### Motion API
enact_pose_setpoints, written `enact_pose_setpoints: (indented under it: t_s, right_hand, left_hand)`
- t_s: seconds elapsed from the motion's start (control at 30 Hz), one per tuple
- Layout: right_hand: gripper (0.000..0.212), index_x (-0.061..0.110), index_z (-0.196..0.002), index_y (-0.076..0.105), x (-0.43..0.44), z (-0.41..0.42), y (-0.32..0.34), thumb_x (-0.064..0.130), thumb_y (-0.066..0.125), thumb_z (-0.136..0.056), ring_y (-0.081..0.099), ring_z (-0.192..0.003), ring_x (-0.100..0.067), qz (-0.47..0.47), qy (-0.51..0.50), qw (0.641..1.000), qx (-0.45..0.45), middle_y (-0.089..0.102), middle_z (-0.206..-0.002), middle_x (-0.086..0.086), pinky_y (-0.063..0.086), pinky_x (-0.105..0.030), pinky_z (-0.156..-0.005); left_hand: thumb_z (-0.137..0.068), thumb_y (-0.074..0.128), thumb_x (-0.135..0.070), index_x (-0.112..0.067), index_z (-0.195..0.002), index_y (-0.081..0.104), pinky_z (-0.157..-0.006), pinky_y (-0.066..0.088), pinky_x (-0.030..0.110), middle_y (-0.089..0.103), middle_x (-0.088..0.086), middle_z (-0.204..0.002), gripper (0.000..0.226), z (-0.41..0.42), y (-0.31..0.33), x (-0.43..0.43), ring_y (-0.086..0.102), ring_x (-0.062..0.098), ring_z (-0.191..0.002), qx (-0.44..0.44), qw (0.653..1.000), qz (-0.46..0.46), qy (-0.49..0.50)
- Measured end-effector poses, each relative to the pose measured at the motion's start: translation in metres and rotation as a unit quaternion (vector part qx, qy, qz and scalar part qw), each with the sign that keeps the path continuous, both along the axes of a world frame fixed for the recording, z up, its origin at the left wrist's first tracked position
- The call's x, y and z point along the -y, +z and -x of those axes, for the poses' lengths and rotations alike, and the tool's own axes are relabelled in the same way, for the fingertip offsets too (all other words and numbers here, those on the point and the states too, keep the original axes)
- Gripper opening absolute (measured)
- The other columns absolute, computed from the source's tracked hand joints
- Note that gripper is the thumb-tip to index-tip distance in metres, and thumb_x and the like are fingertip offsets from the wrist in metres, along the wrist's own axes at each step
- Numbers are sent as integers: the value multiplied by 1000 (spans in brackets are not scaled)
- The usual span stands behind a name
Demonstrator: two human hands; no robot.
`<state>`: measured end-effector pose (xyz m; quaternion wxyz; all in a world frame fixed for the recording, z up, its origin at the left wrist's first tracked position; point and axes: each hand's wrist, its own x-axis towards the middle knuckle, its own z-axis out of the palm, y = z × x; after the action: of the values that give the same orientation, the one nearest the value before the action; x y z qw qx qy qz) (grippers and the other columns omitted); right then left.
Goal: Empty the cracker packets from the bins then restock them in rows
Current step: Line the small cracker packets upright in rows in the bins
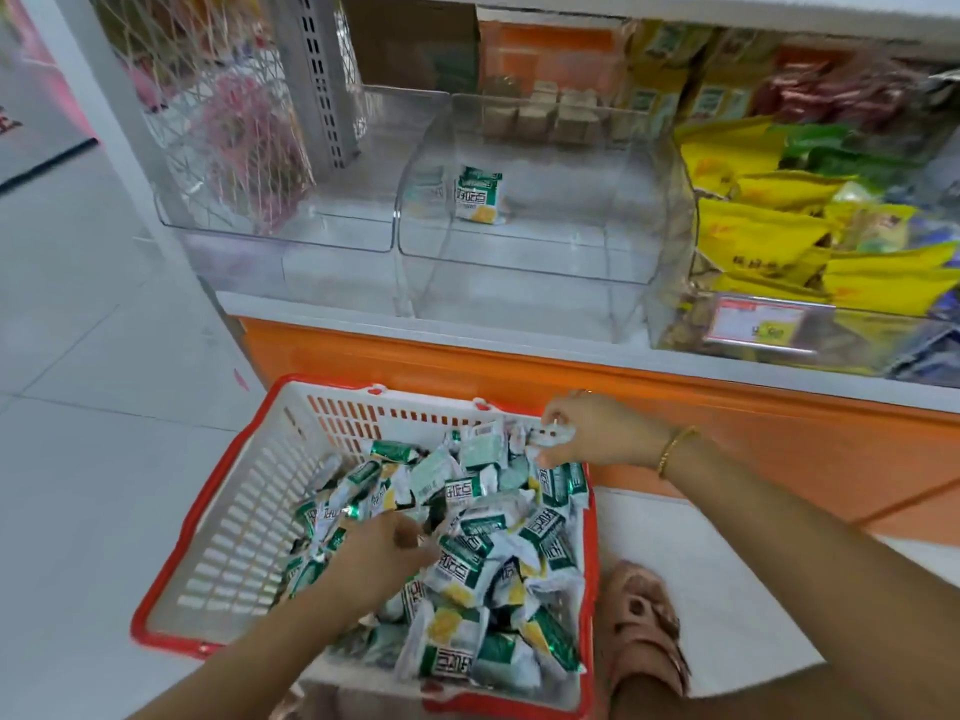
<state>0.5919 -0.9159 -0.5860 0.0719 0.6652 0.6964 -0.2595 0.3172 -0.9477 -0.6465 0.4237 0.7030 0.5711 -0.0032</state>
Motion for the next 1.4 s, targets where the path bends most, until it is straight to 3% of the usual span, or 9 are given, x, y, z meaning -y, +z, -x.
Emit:
enact_pose_setpoints:
  t_s: [0.13, 0.43, 0.63, 0.7, 0.83, 1.0, 1.17, 1.27, 1.4]
  right_hand:
    - [84, 17, -140, 39, 30, -11, -42, 53, 75, -73, 38, -127, -21, -89, -163, 978, -94, 37, -139, -6, 36, -28, -100]
    - [87, 5, -143, 33, 45, 24, -83, 55, 67, -80, 31, -134, -30, -85, -265, 960, -43, 39, -141, -14, 35, -36, -107]
    - [82, 8, -141, 37, 47, 19, -48, 37, 79, -76, 48, -124, -24, -141, -305, 931, -143, 47, -138, -10, 45, -30, -95]
    - [70, 9, -130, 47, 45, 15, -21, 28, 83, -72, 61, -102, -17, -143, -312, 898, -276, 60, -122, -6, 53, -24, -80]
    - [76, 7, -119, 56, 50, 13, 16, 36, 89, -56, 67, -103, -27, -63, -284, 793, -535, 70, -110, -11, 49, -51, -96]
    - [56, 0, -94, 68, 58, 25, 30, 40, 82, -58, 65, -96, -36, -86, -305, 766, -559, 70, -99, -22, 45, -56, -96]
    - [37, 4, -94, 69, 57, 23, 31, 28, 74, -66, 69, -85, -20, -44, -302, 755, -581, 72, -96, -12, 57, -33, -80]
    - [27, 7, -90, 71, 55, 17, 29, 24, 72, -68, 68, -87, -15, 3, -333, 691, -642, 70, -95, -9, 57, -24, -72]
    - [49, -2, -108, 65, 51, 6, 31, 24, 74, -67, 63, -110, -26, 5, -381, 610, -695, 69, -110, -14, 58, -28, -79]
  left_hand:
    - [-88, 64, -36, -23, -139, 35, -86, 47, 27, 43, 1, -137, 60, -19, 4, 10, 58, 16, -103, -60, 991, -97, -70]
    - [-93, 56, -28, -21, -141, 41, -91, 46, 26, 49, 5, -138, 51, -53, 14, 5, 57, 19, -112, -61, 979, -100, -169]
    - [-90, 62, -39, -18, -141, 39, -91, 41, 24, 47, -1, -140, 60, -62, 30, -7, 50, 16, -122, 47, 997, -41, -43]
    - [-89, 60, -42, -19, -142, 38, -89, 40, 24, 48, -2, -137, 62, -66, 46, -11, 50, 13, -118, 128, 991, -14, 29]
    - [-81, 61, -43, -15, -129, 56, -93, 51, 25, 61, 2, -126, 57, -66, 73, -12, 62, 15, -110, 348, 923, 128, 103]
    - [-74, 71, -31, -4, -111, 66, -89, 54, 28, 61, 21, -123, 46, -64, 79, -15, 67, 25, -104, 424, 878, 164, 151]
    - [-72, 71, -25, -2, -113, 61, -89, 55, 34, 69, 11, -113, 49, -63, 82, -15, 68, 25, -101, 447, 851, 197, 191]
    - [-81, 67, -13, 5, -108, 59, -84, 57, 35, 73, 6, -105, 34, -63, 86, -17, 70, 22, -96, 459, 834, 217, 215]
    - [-87, 62, -2, 4, -92, 58, -78, 59, 33, 74, 8, -90, 9, -62, 91, -19, 72, 20, -85, 448, 836, 209, 237]
